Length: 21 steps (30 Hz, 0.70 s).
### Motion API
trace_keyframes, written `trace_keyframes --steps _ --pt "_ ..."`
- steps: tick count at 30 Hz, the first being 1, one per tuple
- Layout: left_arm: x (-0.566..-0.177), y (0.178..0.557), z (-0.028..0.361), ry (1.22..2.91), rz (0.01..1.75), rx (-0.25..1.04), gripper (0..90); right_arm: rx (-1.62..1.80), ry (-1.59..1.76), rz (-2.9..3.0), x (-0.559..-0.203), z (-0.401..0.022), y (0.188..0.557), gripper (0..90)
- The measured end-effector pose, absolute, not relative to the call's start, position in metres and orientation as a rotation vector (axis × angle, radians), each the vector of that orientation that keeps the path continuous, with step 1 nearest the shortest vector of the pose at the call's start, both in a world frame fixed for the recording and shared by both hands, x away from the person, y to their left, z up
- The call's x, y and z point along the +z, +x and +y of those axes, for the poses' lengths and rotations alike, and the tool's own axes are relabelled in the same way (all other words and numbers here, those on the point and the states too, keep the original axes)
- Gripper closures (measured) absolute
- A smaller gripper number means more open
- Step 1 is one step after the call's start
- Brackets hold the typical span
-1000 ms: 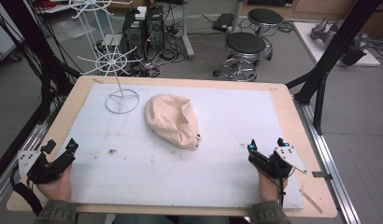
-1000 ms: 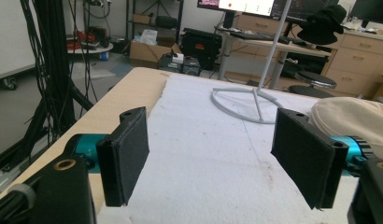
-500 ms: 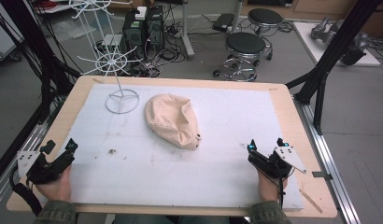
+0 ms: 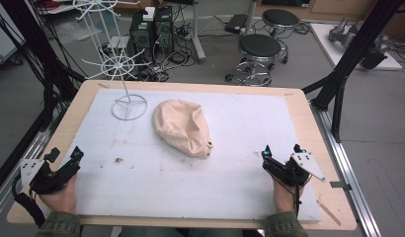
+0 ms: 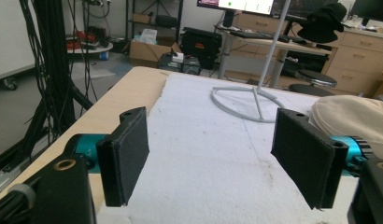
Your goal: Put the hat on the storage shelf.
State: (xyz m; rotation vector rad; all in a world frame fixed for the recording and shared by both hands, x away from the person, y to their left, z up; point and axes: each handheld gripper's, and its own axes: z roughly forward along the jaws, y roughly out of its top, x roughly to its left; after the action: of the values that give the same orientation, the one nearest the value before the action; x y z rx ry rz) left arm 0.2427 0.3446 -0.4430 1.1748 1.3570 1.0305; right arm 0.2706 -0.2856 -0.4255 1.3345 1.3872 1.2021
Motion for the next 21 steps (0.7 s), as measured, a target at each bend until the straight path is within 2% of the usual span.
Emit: trace_keyframes --steps 10,21 --pt "-0.443 0.243 0.341 1.192 1.344 1.024 27.4 1.228 1.241 1.47 -0.402 -0.267 0.289 2.6" --pt "-0.443 0.244 0.34 1.193 1.339 1.016 27.4 1.257 1.282 1.531 -0.391 -0.243 0.319 2.7"
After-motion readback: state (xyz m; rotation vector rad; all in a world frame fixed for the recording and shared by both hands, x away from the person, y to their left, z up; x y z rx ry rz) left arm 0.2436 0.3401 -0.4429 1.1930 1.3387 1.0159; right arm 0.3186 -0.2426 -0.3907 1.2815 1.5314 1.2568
